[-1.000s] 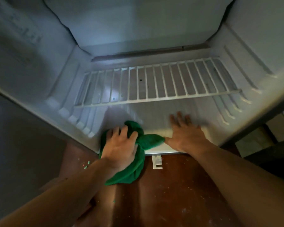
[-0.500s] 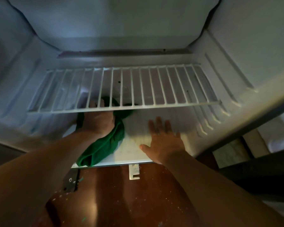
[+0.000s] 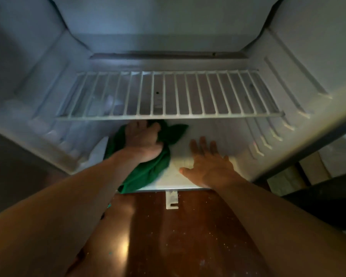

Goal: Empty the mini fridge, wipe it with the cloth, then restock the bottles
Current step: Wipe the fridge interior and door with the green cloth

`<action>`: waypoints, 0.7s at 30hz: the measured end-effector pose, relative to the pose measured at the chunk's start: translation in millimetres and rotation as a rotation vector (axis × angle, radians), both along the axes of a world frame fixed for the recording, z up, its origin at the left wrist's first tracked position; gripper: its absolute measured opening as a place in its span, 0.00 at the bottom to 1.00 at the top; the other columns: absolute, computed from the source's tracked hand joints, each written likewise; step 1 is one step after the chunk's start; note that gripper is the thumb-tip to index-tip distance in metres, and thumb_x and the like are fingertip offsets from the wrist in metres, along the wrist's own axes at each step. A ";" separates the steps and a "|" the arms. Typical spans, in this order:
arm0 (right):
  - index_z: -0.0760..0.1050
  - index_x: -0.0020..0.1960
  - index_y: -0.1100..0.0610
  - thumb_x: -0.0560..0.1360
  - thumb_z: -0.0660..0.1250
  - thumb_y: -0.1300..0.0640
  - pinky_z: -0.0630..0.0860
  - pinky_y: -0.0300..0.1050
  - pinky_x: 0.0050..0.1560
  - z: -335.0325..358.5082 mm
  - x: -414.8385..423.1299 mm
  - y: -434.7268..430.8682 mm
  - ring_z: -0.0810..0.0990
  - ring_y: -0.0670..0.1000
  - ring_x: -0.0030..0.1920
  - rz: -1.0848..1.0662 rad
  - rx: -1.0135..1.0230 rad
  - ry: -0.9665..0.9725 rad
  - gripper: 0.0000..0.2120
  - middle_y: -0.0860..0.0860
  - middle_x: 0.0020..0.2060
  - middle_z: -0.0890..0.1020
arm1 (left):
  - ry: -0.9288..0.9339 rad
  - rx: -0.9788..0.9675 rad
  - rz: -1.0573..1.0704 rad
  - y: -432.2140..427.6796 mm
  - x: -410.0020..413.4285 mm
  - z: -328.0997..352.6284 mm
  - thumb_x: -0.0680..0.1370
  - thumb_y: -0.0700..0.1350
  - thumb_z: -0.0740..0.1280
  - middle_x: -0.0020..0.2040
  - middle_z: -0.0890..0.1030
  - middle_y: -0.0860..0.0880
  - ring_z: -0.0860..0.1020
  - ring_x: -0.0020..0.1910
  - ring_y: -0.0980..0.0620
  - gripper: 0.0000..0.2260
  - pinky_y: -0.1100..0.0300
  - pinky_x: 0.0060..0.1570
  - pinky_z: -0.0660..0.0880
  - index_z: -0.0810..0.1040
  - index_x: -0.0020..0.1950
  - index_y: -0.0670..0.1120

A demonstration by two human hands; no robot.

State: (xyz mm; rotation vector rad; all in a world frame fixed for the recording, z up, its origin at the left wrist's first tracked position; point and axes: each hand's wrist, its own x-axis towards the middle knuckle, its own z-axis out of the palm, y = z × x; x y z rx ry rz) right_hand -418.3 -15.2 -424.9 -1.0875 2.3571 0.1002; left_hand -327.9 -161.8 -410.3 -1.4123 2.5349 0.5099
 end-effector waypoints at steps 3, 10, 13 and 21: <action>0.49 0.78 0.50 0.77 0.60 0.44 0.59 0.61 0.72 6.5 4.7 4.9 0.56 0.60 0.76 -0.225 -0.223 -0.124 0.34 0.55 0.77 0.54 | 0.524 0.469 0.176 36.7 -5.0 31.8 0.79 0.52 0.63 0.62 0.77 0.43 0.75 0.61 0.46 0.11 0.57 0.60 0.70 0.76 0.61 0.52; 0.55 0.75 0.38 0.73 0.54 0.31 0.56 0.68 0.71 18.5 48.8 -1.2 0.53 0.59 0.77 -0.032 -0.498 0.128 0.32 0.51 0.77 0.54 | 0.708 0.347 0.242 4.0 45.4 40.2 0.83 0.43 0.58 0.58 0.80 0.48 0.80 0.56 0.50 0.14 0.50 0.61 0.71 0.80 0.64 0.47; 0.49 0.75 0.34 0.75 0.61 0.36 0.52 0.72 0.70 17.8 58.5 -19.5 0.45 0.61 0.77 0.028 -0.257 -0.022 0.33 0.48 0.78 0.48 | -0.046 0.135 -0.136 1.1 83.0 20.7 0.79 0.37 0.62 0.79 0.58 0.44 0.59 0.77 0.45 0.29 0.50 0.74 0.58 0.57 0.79 0.46; 0.54 0.76 0.45 0.77 0.60 0.51 0.68 0.55 0.64 11.4 45.1 36.7 0.65 0.61 0.69 -0.129 -0.241 0.221 0.29 0.58 0.70 0.65 | -0.395 0.074 -0.366 13.0 91.4 28.1 0.77 0.47 0.66 0.81 0.49 0.47 0.54 0.78 0.41 0.37 0.45 0.74 0.59 0.48 0.81 0.52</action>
